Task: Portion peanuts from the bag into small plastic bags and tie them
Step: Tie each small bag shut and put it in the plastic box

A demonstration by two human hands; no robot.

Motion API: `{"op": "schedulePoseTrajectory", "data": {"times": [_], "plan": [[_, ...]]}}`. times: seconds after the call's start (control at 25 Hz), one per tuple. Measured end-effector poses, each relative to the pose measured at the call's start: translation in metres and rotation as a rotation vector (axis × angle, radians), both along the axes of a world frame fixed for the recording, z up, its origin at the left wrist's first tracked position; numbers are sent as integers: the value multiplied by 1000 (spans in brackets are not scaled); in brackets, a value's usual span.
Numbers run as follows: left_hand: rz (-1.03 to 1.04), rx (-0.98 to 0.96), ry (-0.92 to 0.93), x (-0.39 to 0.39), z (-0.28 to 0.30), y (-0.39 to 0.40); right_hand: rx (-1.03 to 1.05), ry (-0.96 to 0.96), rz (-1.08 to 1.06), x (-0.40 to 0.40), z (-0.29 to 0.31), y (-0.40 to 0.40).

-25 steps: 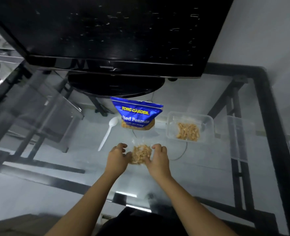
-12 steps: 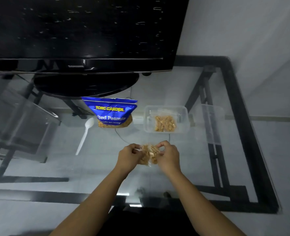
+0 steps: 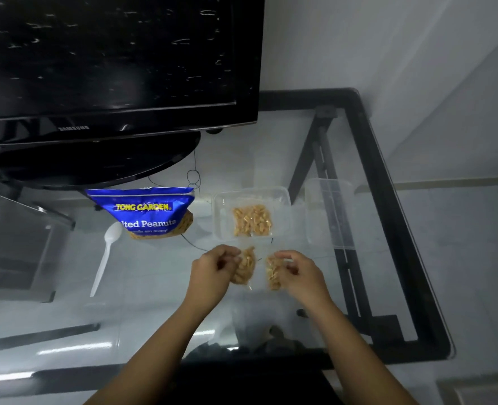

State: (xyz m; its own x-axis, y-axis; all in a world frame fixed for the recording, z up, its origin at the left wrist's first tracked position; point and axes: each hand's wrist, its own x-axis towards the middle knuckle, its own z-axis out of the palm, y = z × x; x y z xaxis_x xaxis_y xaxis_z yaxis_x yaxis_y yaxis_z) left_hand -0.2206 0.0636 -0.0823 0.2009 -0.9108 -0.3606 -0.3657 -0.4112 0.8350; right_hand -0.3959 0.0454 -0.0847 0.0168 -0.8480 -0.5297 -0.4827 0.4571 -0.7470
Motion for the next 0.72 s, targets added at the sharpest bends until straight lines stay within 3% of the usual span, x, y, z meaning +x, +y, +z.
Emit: {"op": "schedulePoseTrajectory", "data": {"times": [0.16, 0.32, 0.48, 0.72], "plan": [[207, -128, 105, 3, 18, -37, -138, -99, -111, 3, 25, -39], [228, -70, -31, 0, 7, -72, -223, 27, -21, 20, 21, -81], [73, -42, -309, -9, -8, -84, -154, 224, 172, 30, -3, -99], [-236, -202, -827, -5, -25, -74, -327, 673, 421, 41, -7, -97]]}}
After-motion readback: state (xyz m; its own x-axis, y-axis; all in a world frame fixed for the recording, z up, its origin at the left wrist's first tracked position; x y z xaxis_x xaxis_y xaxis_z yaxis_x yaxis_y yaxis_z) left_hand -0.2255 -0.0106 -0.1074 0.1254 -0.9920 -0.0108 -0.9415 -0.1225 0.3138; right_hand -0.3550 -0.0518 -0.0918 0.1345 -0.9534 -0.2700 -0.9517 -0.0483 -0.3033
